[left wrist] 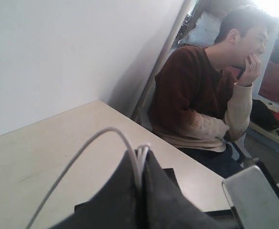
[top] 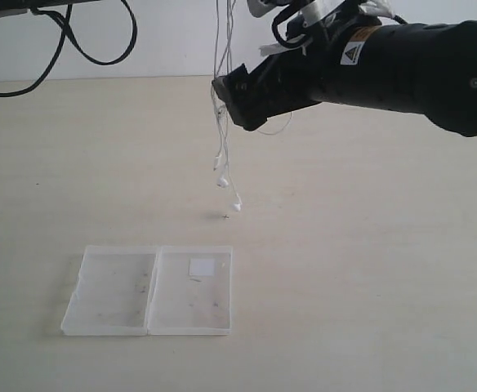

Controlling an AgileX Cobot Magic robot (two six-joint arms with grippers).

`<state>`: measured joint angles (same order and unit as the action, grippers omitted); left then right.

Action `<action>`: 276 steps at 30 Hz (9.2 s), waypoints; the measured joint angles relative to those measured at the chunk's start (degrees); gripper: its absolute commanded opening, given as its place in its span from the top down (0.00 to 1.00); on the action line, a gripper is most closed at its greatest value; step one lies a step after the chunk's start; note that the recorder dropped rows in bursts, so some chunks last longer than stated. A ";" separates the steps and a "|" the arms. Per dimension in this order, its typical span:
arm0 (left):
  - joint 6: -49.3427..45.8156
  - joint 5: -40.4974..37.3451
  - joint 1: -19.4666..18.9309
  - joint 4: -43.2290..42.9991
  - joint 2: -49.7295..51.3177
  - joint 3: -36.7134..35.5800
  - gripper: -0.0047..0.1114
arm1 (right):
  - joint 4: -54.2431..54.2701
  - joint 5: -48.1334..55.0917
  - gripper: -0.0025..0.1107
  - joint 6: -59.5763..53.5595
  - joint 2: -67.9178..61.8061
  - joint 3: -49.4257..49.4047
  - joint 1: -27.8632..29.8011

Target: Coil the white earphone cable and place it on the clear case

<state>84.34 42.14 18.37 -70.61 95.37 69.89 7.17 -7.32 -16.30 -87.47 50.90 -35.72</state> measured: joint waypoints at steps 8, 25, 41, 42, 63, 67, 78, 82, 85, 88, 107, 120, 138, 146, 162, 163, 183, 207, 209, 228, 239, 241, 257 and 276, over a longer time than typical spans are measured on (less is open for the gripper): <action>0.00 -0.10 0.00 0.76 0.00 0.00 0.96 | 0.00 2.64 0.13 -2.02 0.00 0.00 -0.22; 0.00 -0.10 0.00 1.63 0.00 0.00 0.96 | 0.00 10.09 0.13 -2.49 0.00 0.00 -0.22; 0.00 0.72 0.00 1.63 0.00 0.00 0.96 | 0.00 14.86 0.13 4.93 0.87 0.00 2.27; 0.00 0.72 0.00 1.63 0.00 0.00 0.96 | 0.00 14.98 0.13 5.08 1.46 0.00 2.59; 0.20 0.93 0.00 4.95 0.00 0.00 0.96 | 2.02 4.82 0.13 7.61 3.02 0.00 2.87; 0.20 0.93 0.00 4.95 0.00 0.00 0.96 | 2.02 4.81 0.13 7.83 2.64 0.00 2.48; 1.04 2.92 0.00 6.56 0.00 0.00 0.96 | 2.32 0.20 0.13 7.96 -0.44 0.00 0.49; 1.13 3.01 0.00 6.85 0.00 0.00 0.96 | 2.43 -1.99 0.13 7.96 -1.01 0.00 0.49; 1.28 3.01 0.00 6.85 0.00 0.00 0.96 | 2.47 -3.97 0.13 7.96 -1.45 0.00 0.49; 1.33 3.01 0.00 6.85 0.00 0.00 0.96 | 2.47 -4.29 0.13 7.96 -2.64 0.00 0.49; 1.53 3.27 0.00 7.20 0.00 0.00 0.96 | 2.57 -16.95 0.40 7.96 -7.74 0.00 0.49; 1.53 3.27 0.00 7.29 0.10 0.00 0.96 | 2.57 -16.31 0.98 8.62 -7.44 0.00 0.49; 7.73 -6.03 0.00 -4.63 0.10 0.00 0.96 | -0.19 10.55 0.98 7.23 7.28 0.00 0.49; 14.02 -4.31 0.00 -19.68 0.10 0.00 0.96 | -0.74 21.98 0.98 5.47 9.35 2.04 0.49; 16.54 0.66 -2.30 -24.06 0.10 0.00 0.96 | -1.67 32.95 0.98 3.16 9.47 7.61 0.49; 16.58 1.27 -2.76 -24.19 0.10 0.00 0.96 | -1.67 33.20 0.98 3.16 9.47 7.61 0.49; 18.17 6.11 -3.78 -29.60 0.10 0.00 0.78 | -1.89 34.82 0.98 2.92 8.18 7.61 0.49; 27.23 10.83 -4.39 -29.60 0.10 0.00 0.25 | -2.11 38.47 0.98 2.92 8.18 9.12 0.49; 27.71 10.83 -4.39 -29.60 0.10 0.00 0.25 | -2.11 39.65 0.98 2.92 7.96 9.15 0.49; 24.52 13.09 -4.47 -29.72 -0.62 3.18 0.25 | -2.73 46.40 0.98 2.92 5.50 9.26 0.49; 20.72 17.27 -12.05 -29.72 -8.84 3.18 0.81 | -2.83 61.05 0.98 0.27 3.05 17.07 0.49; 20.32 19.53 -14.59 -29.72 -10.25 3.18 0.96 | -2.37 63.56 0.98 -0.51 2.27 19.48 0.49; 14.32 27.31 -27.53 -23.73 -17.55 -3.71 0.96 | -0.95 69.67 0.98 -3.18 -2.27 30.17 -4.15; 11.58 5.16 -28.44 -12.43 -38.39 -23.25 0.96 | -2.76 67.31 0.98 -1.71 -2.38 30.32 -5.56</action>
<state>95.92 47.30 -10.07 -83.05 56.99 46.64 4.41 59.99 -18.02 -89.86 81.21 -41.27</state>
